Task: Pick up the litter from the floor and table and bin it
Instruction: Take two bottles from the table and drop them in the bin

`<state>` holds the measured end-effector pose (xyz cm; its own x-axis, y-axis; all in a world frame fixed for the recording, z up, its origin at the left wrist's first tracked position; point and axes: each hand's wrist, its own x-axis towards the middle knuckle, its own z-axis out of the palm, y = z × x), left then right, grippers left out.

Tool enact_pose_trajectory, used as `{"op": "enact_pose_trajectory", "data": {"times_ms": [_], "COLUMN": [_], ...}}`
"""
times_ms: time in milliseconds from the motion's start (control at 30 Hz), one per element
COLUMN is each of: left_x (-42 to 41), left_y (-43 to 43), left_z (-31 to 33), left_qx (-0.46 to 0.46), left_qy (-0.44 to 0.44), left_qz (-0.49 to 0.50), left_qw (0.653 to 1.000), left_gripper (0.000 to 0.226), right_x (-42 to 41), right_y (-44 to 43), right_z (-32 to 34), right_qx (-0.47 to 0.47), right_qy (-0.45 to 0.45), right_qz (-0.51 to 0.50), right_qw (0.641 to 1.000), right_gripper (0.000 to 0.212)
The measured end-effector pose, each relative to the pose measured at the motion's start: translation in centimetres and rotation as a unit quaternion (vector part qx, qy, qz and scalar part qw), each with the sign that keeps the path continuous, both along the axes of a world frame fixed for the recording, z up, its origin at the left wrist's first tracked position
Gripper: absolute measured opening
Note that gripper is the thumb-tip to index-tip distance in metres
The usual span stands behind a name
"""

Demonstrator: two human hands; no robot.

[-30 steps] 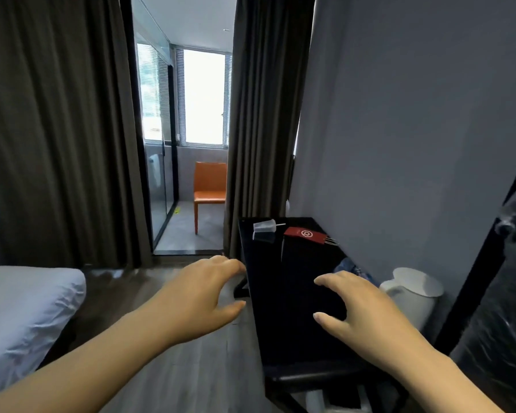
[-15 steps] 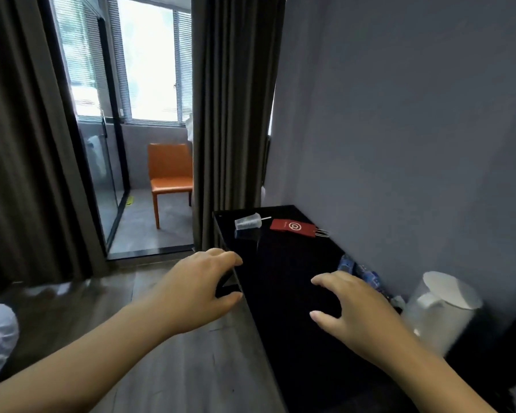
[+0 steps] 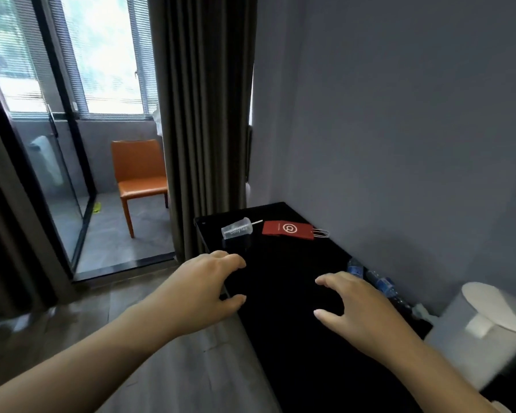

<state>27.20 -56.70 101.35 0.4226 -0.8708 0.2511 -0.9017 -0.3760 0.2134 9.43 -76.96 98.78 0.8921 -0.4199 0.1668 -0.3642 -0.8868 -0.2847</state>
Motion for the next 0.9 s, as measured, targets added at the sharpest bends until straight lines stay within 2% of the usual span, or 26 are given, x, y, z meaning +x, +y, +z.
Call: {"op": "enact_pose_trajectory", "data": {"times_ms": [233,500,767,900], "left_x": [7.6,12.3,17.1,20.2], "left_y": [-8.2,-17.8,-27.0,-31.1], "left_z": [-0.4,-2.7,-4.7,-5.1], "left_qx": [0.016,0.048,0.082,0.099], "left_qy": [0.009,0.031,0.046,0.049], "left_qz": [-0.044,-0.139,-0.258,-0.314], "left_qw": [0.999,0.989,0.962,0.943], "left_gripper": [0.054,0.055,0.056,0.058], "right_x": [5.8,7.0,9.1,11.2], "right_y": [-6.7,-12.0,-14.8,-15.2], "right_z": [-1.1,-3.0,-4.4,-4.8], "right_qx": [0.028,0.044,0.060,0.070], "right_qy": [-0.008,0.015,0.030,0.032], "right_qz": [-0.054,-0.147,-0.272,-0.342], "right_qw": [0.998,0.988,0.960,0.937], "right_gripper": [0.053,0.052,0.040,0.044]}}
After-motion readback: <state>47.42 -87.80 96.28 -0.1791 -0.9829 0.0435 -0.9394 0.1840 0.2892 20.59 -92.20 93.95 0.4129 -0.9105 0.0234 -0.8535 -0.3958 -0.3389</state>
